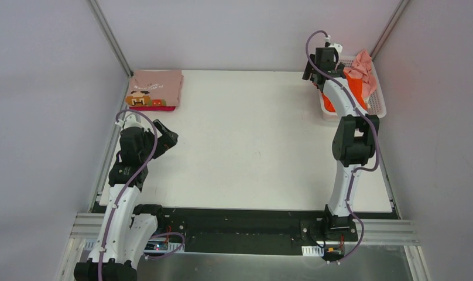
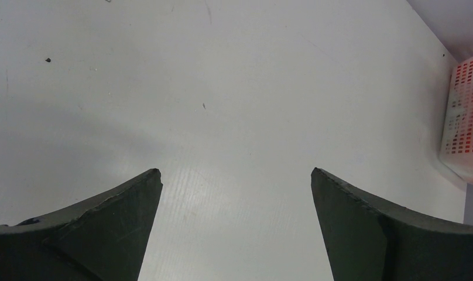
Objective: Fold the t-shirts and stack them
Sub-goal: Grab crumpled tshirt from bin with the right arm
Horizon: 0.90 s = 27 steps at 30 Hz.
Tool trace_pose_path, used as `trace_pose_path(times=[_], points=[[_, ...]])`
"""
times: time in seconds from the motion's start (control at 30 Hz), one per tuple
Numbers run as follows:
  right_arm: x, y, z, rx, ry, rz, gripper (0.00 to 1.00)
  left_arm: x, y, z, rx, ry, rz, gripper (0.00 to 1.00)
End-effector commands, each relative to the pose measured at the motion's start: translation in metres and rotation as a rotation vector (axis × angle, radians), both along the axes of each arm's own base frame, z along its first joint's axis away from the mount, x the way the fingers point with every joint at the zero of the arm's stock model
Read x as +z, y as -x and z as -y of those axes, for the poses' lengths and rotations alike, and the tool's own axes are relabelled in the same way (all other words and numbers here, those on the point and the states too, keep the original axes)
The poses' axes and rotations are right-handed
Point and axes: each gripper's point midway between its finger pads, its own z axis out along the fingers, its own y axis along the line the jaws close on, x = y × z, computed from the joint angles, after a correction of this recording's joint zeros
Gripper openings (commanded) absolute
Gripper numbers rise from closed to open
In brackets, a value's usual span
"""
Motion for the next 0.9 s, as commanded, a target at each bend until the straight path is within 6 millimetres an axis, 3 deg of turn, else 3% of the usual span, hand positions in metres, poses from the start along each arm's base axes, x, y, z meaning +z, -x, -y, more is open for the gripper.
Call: trace_pose_path(times=[0.0, 0.1, 0.23, 0.4, 0.47, 0.7, 0.87], points=[[0.010, -0.011, 0.018, -0.073, 0.087, 0.011, 0.88, -0.001, -0.001, -0.003, 0.010, -0.024, 0.002, 1.00], [0.007, -0.012, 0.025, -0.109, 0.108, 0.008, 0.84, -0.002, -0.001, -0.003, 0.010, -0.024, -0.003, 1.00], [0.003, -0.012, 0.026, -0.123, 0.108, 0.009, 0.66, -0.005, -0.002, -0.004, 0.013, -0.026, -0.012, 1.00], [0.009, -0.015, 0.026, -0.134, 0.100, 0.028, 0.27, -0.003, -0.002, -0.003, 0.010, -0.025, -0.007, 1.00], [0.020, -0.014, 0.028, -0.146, 0.099, 0.049, 0.00, -0.002, -0.002, -0.003, 0.009, -0.026, -0.005, 1.00], [0.111, 0.014, 0.054, -0.268, 0.162, 0.215, 0.00, -0.002, -0.001, -0.001, -0.005, -0.026, 0.000, 1.00], [0.202, 0.053, 0.061, -0.296, 0.143, 0.407, 0.00, 0.002, -0.001, 0.002, -0.025, -0.022, 0.007, 1.00]])
